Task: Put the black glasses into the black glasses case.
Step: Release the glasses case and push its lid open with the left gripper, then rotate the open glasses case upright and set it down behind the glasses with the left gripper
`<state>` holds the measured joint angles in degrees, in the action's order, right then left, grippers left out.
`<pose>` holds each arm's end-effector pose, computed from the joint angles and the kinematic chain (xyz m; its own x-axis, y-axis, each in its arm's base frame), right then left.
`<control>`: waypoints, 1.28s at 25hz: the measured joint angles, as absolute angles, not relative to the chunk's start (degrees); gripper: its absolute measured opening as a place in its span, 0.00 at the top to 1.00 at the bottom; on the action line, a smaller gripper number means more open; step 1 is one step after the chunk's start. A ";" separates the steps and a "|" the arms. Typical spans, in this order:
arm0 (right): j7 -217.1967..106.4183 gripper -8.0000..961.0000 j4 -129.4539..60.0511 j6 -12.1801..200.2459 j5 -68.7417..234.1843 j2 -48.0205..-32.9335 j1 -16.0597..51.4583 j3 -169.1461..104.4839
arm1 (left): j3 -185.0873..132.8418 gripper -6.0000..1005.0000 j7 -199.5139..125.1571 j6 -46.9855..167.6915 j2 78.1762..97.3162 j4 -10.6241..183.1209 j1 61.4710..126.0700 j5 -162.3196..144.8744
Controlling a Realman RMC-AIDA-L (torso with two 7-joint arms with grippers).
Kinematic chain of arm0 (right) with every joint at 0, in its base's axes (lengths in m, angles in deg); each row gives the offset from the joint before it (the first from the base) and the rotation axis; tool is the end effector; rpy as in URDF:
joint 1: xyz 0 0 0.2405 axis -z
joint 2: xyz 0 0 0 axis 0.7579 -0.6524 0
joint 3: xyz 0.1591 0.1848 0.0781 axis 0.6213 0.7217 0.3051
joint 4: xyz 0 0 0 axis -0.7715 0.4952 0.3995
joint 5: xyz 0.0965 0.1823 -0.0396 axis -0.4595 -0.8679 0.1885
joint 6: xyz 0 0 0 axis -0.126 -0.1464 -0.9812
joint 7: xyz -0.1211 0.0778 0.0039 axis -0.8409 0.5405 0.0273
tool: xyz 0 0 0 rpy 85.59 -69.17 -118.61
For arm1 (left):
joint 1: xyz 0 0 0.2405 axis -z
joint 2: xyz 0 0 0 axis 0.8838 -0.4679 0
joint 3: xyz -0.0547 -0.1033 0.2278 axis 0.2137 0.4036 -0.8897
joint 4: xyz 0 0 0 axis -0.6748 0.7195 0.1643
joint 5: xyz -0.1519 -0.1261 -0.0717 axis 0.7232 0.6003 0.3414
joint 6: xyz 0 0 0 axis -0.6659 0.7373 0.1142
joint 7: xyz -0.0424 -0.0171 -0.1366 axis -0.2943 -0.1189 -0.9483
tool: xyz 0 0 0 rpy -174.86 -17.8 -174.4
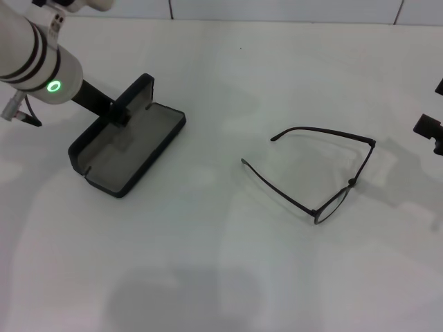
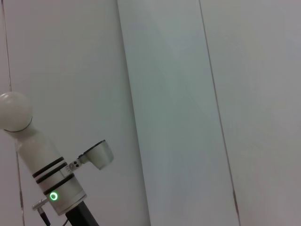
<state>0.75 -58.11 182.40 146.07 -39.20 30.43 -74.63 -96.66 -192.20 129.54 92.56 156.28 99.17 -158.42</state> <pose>0.2963 0.2887 0.0584 0.6265 -0.0270 -0.7789 -0.4449 -0.8330 -0.3289 -0.2029 0.3955 0.0163 0.6536 0.7547 -0.0568 0.5407 -0.5182 -0.6627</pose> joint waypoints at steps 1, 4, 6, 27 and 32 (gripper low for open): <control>0.75 0.09 -58.11 182.42 146.07 -39.24 30.47 -74.63 | -96.66 0.67 -192.20 129.53 92.55 156.28 99.15 -158.44; 0.76 0.09 -58.04 182.50 146.07 -39.28 30.60 -74.63 | -96.55 0.78 -192.19 129.48 92.54 156.28 99.05 -158.44; 0.76 0.09 -58.03 182.53 146.07 -39.30 30.69 -74.63 | -96.51 0.78 -192.02 129.47 92.53 156.53 98.96 -158.44; 0.67 0.09 -58.00 183.29 146.04 -39.63 35.81 -74.55 | -113.97 0.79 -160.42 99.21 92.72 156.05 98.60 -152.68; -0.26 0.09 -56.85 183.37 145.92 -40.04 36.88 -74.55 | -118.59 0.79 -153.90 91.86 92.77 149.99 99.94 -151.36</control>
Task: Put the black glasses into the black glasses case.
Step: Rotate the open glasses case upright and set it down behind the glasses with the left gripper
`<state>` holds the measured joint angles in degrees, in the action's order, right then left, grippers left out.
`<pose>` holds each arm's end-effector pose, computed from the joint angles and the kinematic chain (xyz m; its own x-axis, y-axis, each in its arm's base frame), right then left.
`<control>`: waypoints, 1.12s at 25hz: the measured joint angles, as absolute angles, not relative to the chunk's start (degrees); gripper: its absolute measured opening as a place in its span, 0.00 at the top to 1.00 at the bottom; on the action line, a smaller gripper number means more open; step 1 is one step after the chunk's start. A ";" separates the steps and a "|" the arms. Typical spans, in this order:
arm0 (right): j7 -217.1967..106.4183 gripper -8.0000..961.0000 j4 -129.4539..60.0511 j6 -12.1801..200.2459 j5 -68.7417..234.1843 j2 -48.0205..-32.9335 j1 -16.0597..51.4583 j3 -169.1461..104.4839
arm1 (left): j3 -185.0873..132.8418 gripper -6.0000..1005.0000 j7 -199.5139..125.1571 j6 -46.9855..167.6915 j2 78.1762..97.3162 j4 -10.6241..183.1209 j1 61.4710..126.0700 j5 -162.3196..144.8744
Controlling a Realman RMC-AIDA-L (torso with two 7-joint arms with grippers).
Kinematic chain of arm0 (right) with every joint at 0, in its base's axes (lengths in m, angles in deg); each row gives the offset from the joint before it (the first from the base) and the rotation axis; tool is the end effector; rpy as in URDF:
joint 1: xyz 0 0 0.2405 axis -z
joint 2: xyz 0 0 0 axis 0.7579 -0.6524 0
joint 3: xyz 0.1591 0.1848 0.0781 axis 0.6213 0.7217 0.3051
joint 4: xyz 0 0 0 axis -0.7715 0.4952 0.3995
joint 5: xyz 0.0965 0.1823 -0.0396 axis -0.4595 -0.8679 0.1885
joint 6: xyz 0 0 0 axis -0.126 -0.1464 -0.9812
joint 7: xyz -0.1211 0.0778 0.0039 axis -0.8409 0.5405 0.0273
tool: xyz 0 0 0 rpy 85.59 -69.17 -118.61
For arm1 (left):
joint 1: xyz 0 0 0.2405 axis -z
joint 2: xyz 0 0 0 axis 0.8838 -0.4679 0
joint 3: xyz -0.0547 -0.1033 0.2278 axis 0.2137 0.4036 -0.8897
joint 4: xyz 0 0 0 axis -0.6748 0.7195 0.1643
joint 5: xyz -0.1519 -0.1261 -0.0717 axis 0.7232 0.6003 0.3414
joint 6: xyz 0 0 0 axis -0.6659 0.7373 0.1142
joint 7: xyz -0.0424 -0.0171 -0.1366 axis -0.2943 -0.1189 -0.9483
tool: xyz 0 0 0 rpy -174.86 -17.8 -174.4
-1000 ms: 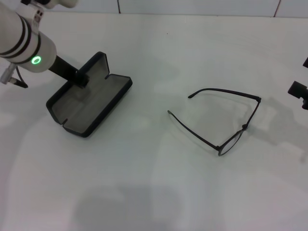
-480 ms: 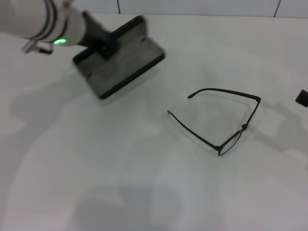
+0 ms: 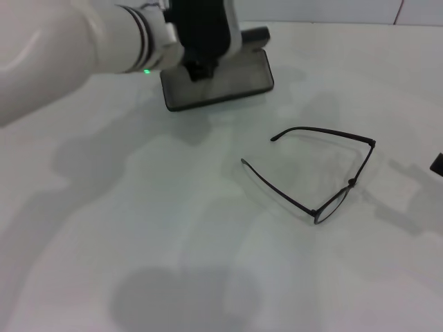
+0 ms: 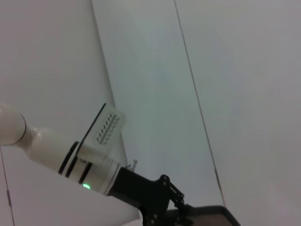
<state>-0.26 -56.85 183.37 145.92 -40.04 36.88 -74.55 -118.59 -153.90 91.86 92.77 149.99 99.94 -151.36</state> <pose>0.3243 0.2494 0.0508 0.5998 -0.0949 -0.7945 -0.5383 -0.7825 -0.3130 -0.1360 0.4228 -0.0545 0.9234 -0.1258 -0.3627 -0.3363 -0.7206 -0.6064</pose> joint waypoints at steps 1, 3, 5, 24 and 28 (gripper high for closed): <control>-0.46 0.09 -56.54 183.39 145.80 -40.06 37.15 -74.54 | -118.91 0.79 -153.11 91.64 92.77 149.69 100.05 -150.63; -0.65 0.09 -56.42 183.42 145.67 -40.07 37.68 -74.38 | -120.28 0.79 -149.98 91.03 92.78 148.88 100.31 -147.71; -0.67 0.09 -56.37 183.48 145.67 -40.08 37.92 -74.08 | -121.66 0.79 -146.19 90.54 92.79 148.77 100.17 -144.66; -0.81 0.09 -55.65 184.96 145.75 -40.10 37.50 -73.85 | -127.05 0.76 -139.25 87.92 92.98 146.77 100.00 -139.35; -0.81 0.09 -55.65 184.96 145.65 -40.09 37.80 -73.85 | -127.58 0.74 -139.29 87.91 92.98 146.72 99.86 -139.52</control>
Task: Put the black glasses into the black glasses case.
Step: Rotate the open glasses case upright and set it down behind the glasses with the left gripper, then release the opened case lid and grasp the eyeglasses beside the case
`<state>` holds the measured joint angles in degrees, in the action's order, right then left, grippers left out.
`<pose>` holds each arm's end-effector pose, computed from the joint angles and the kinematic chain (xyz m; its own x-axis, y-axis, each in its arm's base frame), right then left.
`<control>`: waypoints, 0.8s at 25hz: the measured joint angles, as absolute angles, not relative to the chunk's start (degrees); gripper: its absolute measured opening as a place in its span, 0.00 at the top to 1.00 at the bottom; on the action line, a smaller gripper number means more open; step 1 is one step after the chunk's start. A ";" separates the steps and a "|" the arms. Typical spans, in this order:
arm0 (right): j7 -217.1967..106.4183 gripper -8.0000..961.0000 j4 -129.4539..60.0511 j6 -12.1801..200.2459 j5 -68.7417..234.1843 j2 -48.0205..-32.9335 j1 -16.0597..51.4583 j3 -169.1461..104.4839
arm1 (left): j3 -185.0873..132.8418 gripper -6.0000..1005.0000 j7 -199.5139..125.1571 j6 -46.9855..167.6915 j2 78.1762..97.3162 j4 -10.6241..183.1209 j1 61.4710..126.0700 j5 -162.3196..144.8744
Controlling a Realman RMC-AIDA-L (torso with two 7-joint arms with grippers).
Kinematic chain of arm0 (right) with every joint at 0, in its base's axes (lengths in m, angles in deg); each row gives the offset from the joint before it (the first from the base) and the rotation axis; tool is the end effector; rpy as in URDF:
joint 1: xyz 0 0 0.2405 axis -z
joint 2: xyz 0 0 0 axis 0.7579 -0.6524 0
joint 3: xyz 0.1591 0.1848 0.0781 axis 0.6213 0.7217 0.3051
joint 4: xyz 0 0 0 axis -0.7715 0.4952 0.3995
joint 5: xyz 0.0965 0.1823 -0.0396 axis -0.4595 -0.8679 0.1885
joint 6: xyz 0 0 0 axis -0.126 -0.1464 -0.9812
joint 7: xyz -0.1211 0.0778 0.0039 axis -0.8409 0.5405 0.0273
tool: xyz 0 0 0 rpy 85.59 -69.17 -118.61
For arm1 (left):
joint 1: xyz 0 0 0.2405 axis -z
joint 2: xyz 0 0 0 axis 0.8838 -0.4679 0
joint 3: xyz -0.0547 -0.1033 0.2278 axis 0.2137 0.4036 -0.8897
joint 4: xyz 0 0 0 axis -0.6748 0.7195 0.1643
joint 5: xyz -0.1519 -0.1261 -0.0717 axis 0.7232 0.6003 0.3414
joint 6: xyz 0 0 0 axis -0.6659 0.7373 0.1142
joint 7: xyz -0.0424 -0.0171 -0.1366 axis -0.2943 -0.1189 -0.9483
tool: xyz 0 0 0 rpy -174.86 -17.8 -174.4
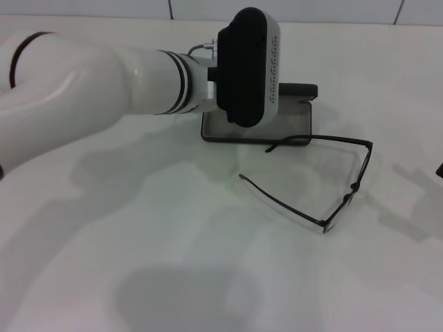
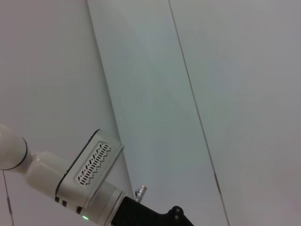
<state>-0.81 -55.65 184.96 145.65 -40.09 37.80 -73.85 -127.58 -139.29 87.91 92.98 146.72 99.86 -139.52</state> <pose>0.3273 0.2405 0.0508 0.5786 -0.0944 -0.8101 -0.5521 -0.7764 -0.3039 -0.1287 0.3948 -0.0999 0.8598 -0.3530 -0.3691 -0.4981 -0.7391 -0.4535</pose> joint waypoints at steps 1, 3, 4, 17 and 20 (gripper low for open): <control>-0.81 0.09 -55.65 184.97 145.64 -40.09 37.82 -73.85 | -127.74 0.74 -139.39 87.91 92.98 146.71 99.84 -139.56; -0.82 0.09 -55.65 185.06 145.63 -40.09 37.84 -73.85 | -127.99 0.73 -139.65 87.97 92.98 146.71 99.85 -139.68; -0.81 0.09 -55.65 185.19 145.62 -40.09 37.84 -73.85 | -128.01 0.72 -139.71 88.07 92.98 146.71 99.85 -139.72; -0.81 0.09 -55.65 185.58 145.62 -40.09 37.94 -73.85 | -127.68 0.66 -140.37 88.51 93.03 146.20 99.68 -139.68; -0.81 0.09 -55.65 185.58 145.62 -40.09 37.95 -73.84 | -127.74 0.64 -140.38 88.66 93.01 146.76 99.70 -139.52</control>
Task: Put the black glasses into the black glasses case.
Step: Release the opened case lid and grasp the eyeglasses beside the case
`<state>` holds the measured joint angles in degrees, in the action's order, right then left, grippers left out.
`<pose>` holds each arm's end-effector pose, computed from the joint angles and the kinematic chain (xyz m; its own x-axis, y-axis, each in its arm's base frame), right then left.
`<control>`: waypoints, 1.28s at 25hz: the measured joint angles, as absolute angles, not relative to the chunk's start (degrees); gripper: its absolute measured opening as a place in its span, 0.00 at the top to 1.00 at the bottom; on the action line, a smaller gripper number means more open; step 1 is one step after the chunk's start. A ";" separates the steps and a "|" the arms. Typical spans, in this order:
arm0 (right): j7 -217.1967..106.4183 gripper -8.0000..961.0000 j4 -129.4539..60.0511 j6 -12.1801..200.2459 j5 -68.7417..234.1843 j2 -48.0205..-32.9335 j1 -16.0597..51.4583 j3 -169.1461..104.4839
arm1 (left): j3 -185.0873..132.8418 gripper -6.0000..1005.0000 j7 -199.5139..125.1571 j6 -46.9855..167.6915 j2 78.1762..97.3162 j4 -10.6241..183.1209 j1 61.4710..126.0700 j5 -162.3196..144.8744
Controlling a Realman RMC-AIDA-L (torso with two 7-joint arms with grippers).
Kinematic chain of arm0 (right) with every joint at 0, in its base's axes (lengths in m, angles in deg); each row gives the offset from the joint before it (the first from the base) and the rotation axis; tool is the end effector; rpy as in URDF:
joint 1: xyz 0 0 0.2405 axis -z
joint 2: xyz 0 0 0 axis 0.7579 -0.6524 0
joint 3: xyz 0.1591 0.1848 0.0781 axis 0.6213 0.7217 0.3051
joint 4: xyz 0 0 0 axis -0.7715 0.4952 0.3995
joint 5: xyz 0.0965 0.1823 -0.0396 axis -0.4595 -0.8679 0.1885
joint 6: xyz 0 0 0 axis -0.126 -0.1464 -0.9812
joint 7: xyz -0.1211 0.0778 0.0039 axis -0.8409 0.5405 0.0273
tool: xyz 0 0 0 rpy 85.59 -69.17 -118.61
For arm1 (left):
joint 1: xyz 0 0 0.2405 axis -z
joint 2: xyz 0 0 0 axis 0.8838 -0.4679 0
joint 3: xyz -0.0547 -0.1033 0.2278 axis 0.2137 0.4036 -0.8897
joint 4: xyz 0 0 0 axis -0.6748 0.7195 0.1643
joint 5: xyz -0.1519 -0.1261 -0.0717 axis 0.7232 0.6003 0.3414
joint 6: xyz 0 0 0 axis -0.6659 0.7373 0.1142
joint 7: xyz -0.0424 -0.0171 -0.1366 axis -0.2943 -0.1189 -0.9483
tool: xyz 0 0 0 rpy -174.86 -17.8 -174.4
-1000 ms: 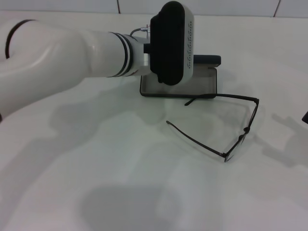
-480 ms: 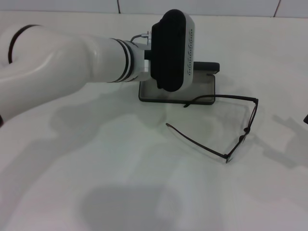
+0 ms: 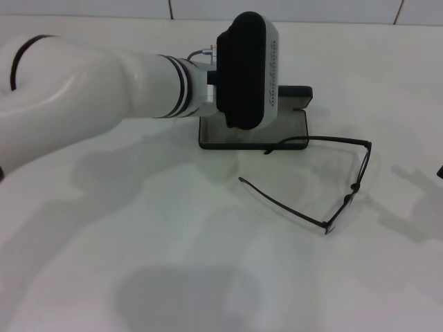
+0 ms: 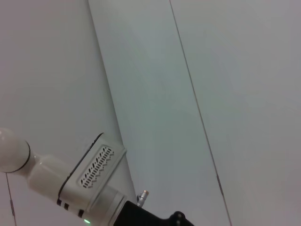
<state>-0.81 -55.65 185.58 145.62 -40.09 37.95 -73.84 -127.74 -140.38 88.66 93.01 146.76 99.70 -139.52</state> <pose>0.3267 0.2387 0.0512 0.5746 -0.0918 -0.8132 -0.5488 -0.7804 -0.2997 -0.1306 0.3927 -0.1012 0.8687 -0.3371 -0.3628 -0.4799 -0.7542 -0.4482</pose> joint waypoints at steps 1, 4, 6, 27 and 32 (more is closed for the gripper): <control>-0.81 0.09 -55.65 185.58 145.61 -40.09 37.99 -73.85 | -127.73 0.63 -140.41 88.78 93.01 147.20 99.62 -139.48; -0.81 0.09 -55.65 185.58 145.62 -40.02 38.11 -73.84 | -127.38 0.60 -140.94 89.67 92.93 150.16 98.60 -139.41; -0.81 0.09 -55.65 185.55 145.65 -39.83 38.11 -73.84 | -126.85 0.60 -141.46 90.30 92.85 152.57 97.70 -139.40; 27.44 0.09 -103.95 198.24 190.64 -36.08 20.42 -74.75 | -116.88 0.62 -139.18 94.52 92.70 167.67 75.76 -98.92; 28.93 0.09 -109.87 199.41 204.49 -37.44 13.40 -80.21 | -114.91 0.62 -136.34 97.66 92.65 162.87 74.56 -89.55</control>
<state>28.93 -109.87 199.41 204.49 -37.44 13.40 -80.21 -114.91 -136.34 97.66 92.65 162.87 74.56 -89.55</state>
